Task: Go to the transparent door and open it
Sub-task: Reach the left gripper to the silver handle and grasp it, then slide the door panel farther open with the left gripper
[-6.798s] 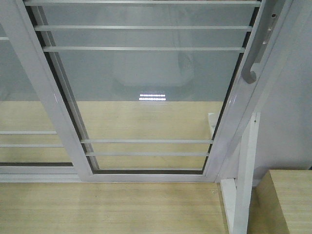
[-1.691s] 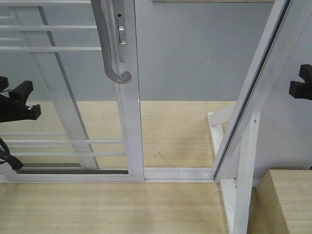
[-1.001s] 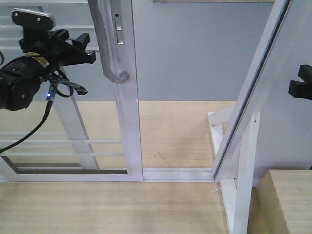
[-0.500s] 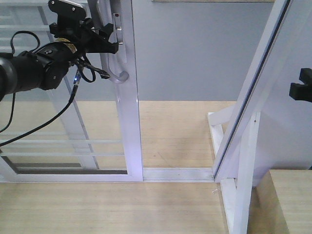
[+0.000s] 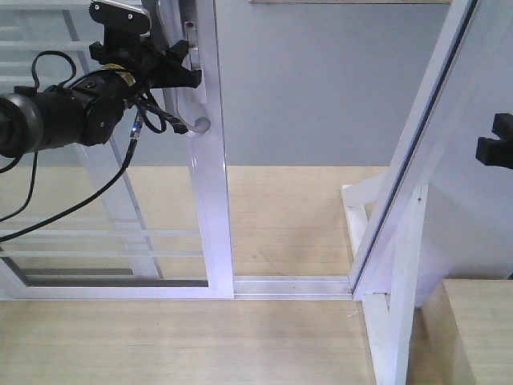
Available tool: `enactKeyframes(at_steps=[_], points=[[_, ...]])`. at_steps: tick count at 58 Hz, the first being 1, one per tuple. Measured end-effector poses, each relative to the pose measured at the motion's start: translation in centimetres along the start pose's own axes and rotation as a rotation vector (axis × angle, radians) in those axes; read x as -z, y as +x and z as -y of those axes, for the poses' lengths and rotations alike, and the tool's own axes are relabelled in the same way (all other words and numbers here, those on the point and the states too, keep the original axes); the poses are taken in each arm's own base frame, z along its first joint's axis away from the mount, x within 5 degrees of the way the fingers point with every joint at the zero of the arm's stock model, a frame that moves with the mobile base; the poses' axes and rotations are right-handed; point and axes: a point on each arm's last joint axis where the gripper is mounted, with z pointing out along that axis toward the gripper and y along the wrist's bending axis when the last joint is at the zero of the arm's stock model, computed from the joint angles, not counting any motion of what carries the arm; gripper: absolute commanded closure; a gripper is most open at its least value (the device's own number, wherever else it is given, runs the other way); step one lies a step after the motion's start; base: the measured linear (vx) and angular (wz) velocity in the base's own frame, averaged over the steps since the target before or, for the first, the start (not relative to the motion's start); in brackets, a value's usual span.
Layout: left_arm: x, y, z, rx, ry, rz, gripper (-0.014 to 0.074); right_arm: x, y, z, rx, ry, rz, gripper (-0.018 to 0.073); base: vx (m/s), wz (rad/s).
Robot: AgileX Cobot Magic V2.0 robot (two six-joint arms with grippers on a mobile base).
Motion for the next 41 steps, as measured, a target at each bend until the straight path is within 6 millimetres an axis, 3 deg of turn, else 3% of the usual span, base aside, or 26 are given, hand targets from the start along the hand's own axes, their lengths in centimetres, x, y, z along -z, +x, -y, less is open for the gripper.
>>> enactKeyframes(at_steps=[19,41], points=[[1.3,-1.1,-2.5,0.002,-0.052,-0.126,0.0225,0.0,0.0,0.0,0.000,0.000,0.000,0.0174,0.00,0.00],[3.4,-1.4,-7.9,0.056,-0.178,-0.219,0.0225,0.0,0.0,0.0,0.001,0.000,0.000,0.0174,0.00,0.00]])
